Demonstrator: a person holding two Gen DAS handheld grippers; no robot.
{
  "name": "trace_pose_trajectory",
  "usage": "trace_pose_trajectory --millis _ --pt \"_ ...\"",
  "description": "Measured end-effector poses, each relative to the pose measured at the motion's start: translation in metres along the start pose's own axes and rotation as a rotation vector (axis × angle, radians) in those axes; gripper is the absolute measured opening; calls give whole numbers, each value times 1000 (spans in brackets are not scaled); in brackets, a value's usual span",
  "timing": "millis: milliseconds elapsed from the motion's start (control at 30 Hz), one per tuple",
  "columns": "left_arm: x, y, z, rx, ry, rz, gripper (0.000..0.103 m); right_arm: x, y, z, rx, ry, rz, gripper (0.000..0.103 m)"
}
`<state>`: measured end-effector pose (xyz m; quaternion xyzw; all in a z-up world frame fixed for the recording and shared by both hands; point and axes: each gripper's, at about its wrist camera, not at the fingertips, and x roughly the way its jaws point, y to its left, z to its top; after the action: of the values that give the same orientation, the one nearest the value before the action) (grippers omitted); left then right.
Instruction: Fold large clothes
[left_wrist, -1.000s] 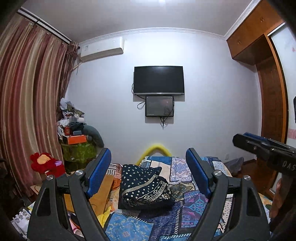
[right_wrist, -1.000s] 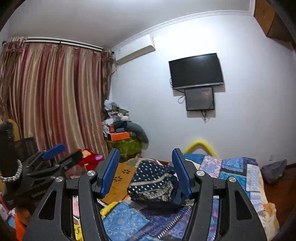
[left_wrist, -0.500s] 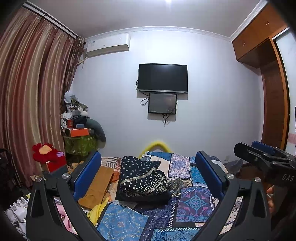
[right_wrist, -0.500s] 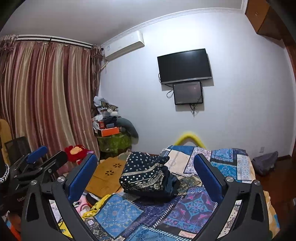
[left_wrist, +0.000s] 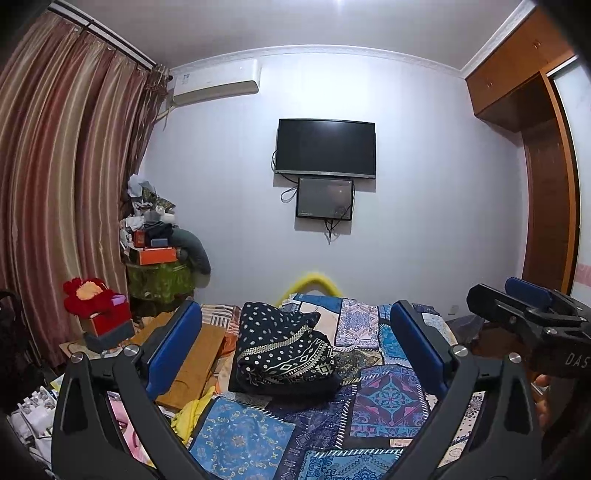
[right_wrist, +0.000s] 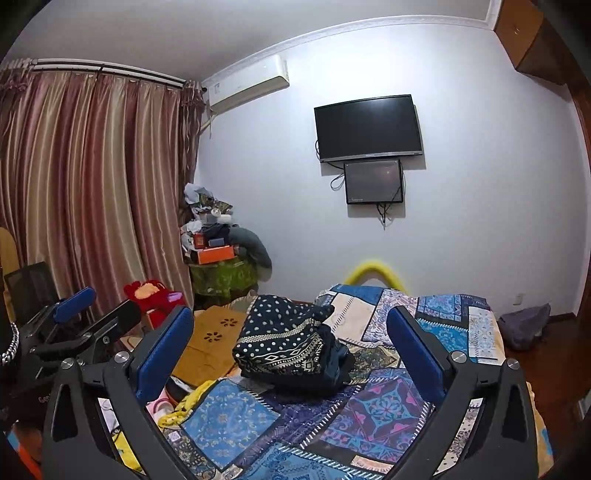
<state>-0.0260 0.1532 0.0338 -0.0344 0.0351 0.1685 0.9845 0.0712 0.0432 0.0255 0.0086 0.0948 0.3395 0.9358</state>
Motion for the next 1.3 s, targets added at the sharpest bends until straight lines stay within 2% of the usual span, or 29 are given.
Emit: trace_pose_trajectory --millis 1300 --pt "8 0 -7 -25 35 3 102 -1 -2 4 -9 48 -1 103"
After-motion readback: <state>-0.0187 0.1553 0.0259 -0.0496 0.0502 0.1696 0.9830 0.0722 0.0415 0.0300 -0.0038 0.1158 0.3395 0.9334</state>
